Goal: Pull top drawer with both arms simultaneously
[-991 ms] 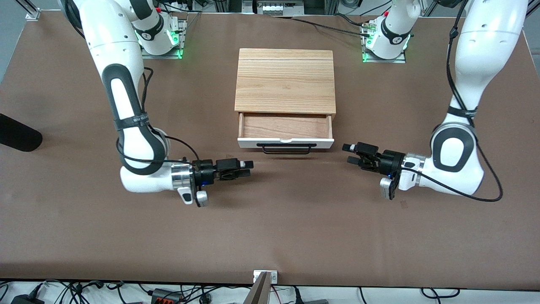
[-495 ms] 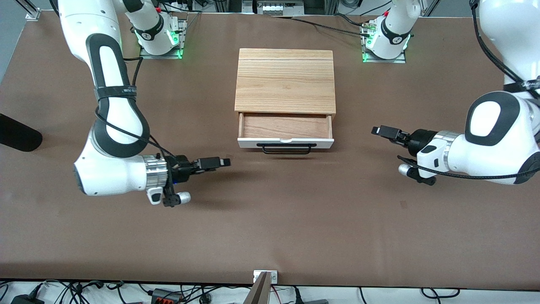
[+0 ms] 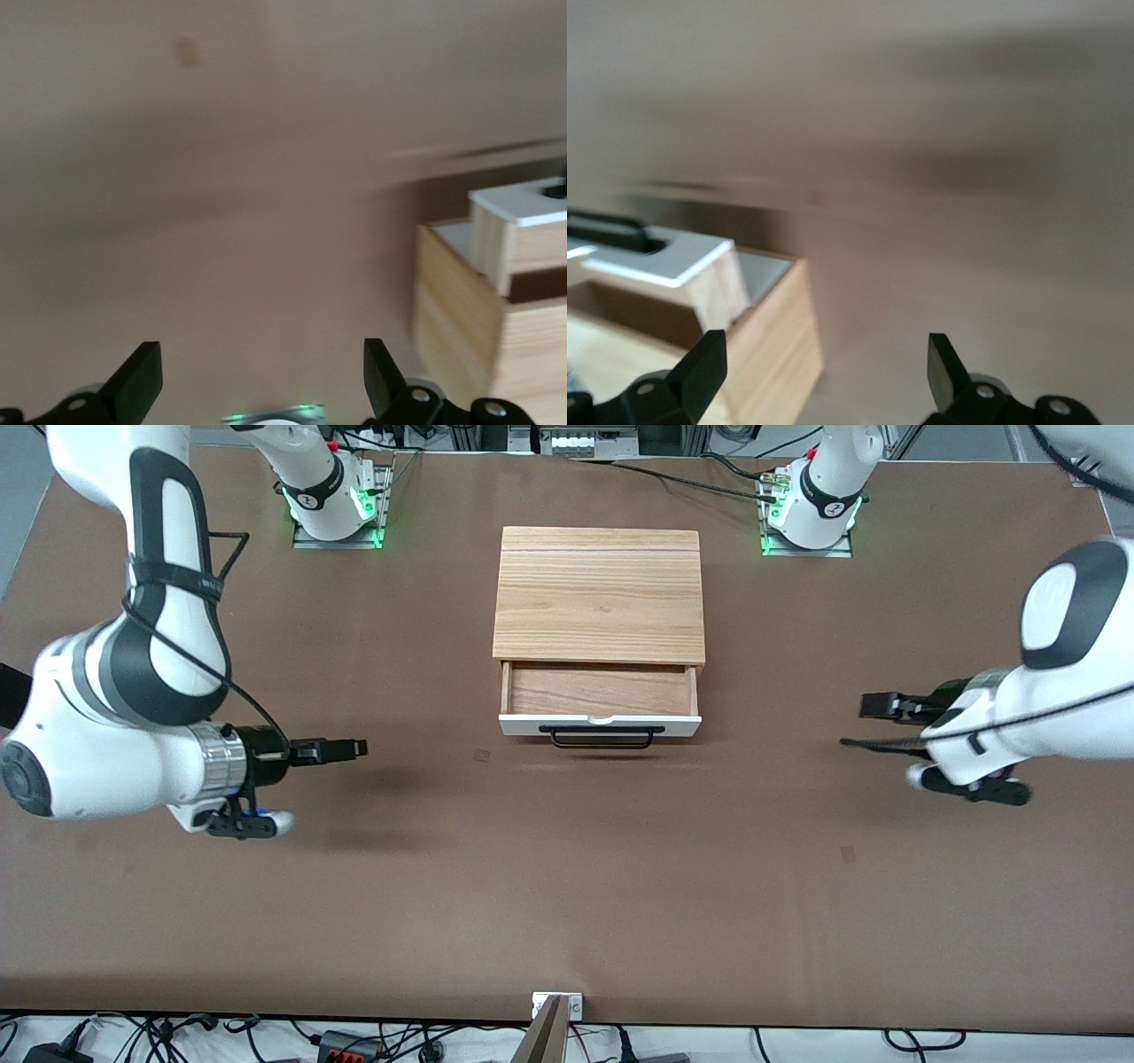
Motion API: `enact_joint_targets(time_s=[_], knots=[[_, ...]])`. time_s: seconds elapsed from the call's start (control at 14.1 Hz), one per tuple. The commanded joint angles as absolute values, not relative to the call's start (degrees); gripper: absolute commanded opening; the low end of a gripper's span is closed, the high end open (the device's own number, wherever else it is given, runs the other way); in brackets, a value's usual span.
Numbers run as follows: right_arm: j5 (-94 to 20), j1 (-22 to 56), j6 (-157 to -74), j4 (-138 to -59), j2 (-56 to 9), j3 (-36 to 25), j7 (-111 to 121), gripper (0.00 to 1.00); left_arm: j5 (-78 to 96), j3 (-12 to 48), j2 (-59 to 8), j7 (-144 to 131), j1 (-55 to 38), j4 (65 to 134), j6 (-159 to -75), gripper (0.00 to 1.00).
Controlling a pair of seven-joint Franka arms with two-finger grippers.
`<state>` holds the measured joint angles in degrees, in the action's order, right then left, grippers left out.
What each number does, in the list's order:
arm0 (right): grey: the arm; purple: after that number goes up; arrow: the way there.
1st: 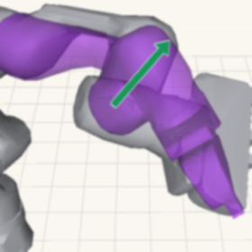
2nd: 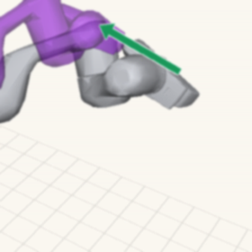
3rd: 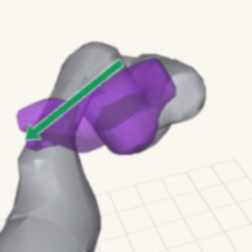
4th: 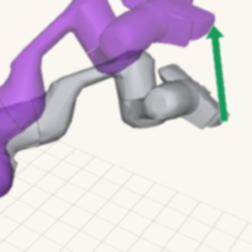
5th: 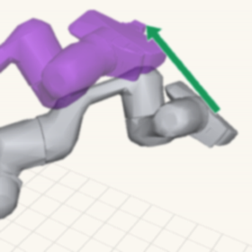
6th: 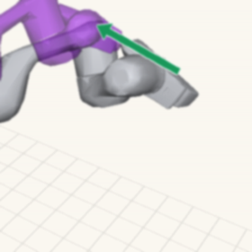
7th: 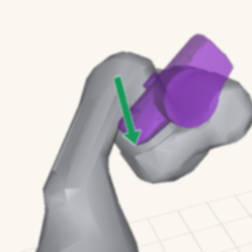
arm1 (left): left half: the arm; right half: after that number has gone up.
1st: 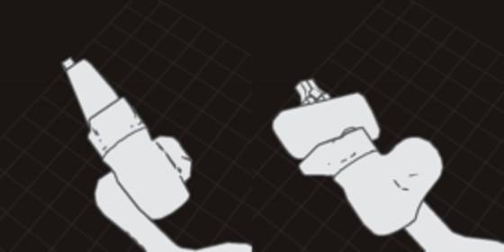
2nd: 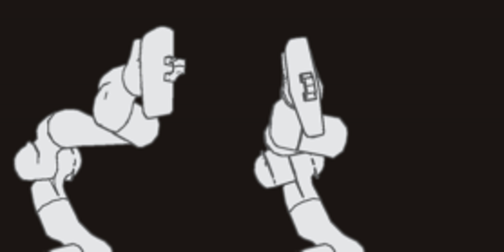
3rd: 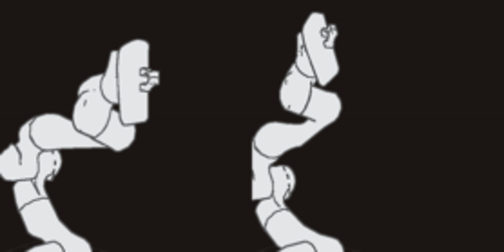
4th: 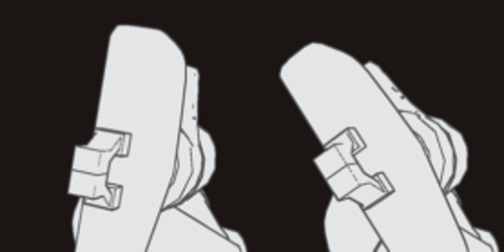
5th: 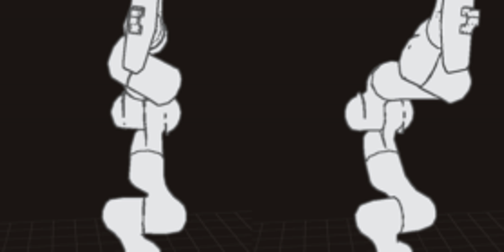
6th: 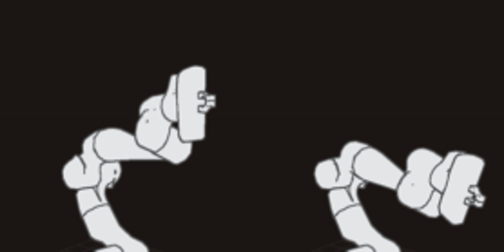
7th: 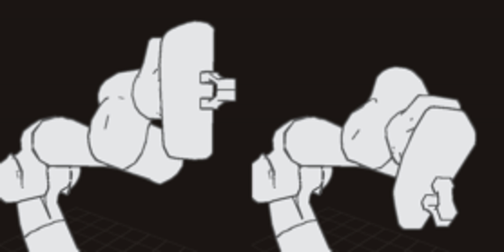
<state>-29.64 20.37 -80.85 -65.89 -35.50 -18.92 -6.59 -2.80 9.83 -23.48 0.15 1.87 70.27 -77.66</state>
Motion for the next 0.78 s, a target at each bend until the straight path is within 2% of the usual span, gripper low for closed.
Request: enact_joint_targets(time_s=[0.0, 0.28, 0.35, 0.5, 0.57, 0.71], knots=[[-20.2, 21.6, -79.9, -64.6, -33.1, -19.2, -10.5, 1.0, -7.1, 9.9, -22.5, -2.7, 0.2, 67.2, -77.0, 1.0], [-7.7, 20.5, -81.2, -62.5, -29.1, -18.7, -1.0, 1.0, -5.9, 8.6, -21.0, -6.3, 0.5, 69.5, -81.2, 1.0], [-7.2, 18.4, -82.7, -63.2, -28.0, -18.5, 0.4, 1.0, -4.8, 6.4, -16.5, -7.1, 0.3, 75.3, -85.5, 1.0], [-7.4, 15.3, -85.0, -64.8, -25.6, -18.4, -0.2, 1.0, 0.1, 2.9, -6.0, -11.5, -0.3, 91.1, -98.1, 1.0], [-7.5, 14.0, -85.6, -67.2, -23.7, -18.3, -0.4, 1.0, 0.3, 1.5, -2.7, -11.6, -1.0, 95.4, -101.4, 1.0], [-6.6, 9.9, -90.8, -73.7, -19.1, -14.9, -0.3, 1.0, 0.3, 1.3, -0.3, -11.3, -1.5, 97.6, -101.7, 1.0]])
